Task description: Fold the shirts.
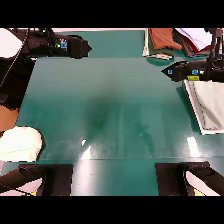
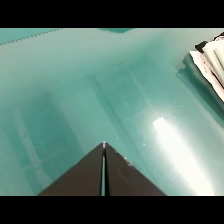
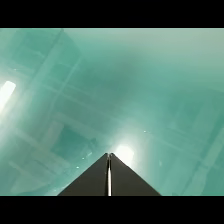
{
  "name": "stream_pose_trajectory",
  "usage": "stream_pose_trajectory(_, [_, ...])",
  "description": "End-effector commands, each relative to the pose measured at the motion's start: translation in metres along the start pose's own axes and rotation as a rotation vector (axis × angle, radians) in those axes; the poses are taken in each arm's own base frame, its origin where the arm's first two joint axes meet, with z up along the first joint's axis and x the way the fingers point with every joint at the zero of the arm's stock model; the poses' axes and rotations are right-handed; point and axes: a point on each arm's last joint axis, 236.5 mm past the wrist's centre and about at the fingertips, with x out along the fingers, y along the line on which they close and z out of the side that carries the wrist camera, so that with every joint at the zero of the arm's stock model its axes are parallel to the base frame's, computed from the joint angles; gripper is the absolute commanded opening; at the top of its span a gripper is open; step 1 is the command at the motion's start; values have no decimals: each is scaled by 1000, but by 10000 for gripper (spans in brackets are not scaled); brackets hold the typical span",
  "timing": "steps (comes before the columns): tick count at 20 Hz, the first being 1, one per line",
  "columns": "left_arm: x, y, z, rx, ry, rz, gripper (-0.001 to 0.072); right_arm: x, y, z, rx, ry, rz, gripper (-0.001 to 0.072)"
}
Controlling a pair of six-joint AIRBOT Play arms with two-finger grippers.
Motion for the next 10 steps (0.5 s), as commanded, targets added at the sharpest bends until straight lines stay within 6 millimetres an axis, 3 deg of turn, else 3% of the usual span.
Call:
stream_pose_trajectory(1, [0, 0, 0, 0, 0, -1, 23, 0, 1, -1, -1, 5, 3, 16])
stream_pose_trajectory(4, [0, -1, 8, -2, -32, -3, 23, 0, 2, -3, -1, 12, 5, 16])
stream_pose_trajectory(6, [-11, 14, 5, 12, -12, 44, 22, 0, 2, -4, -2, 18, 7, 16])
stream_pose_trajectory(8, [-45, 51, -19, 13, 105, 160, 22, 0, 2, -5, -2, 20, 8, 15])
stream_pose_trajectory(10, [-95, 92, -47, 8, 199, 307, 22, 0, 3, -6, -2, 26, 9, 16])
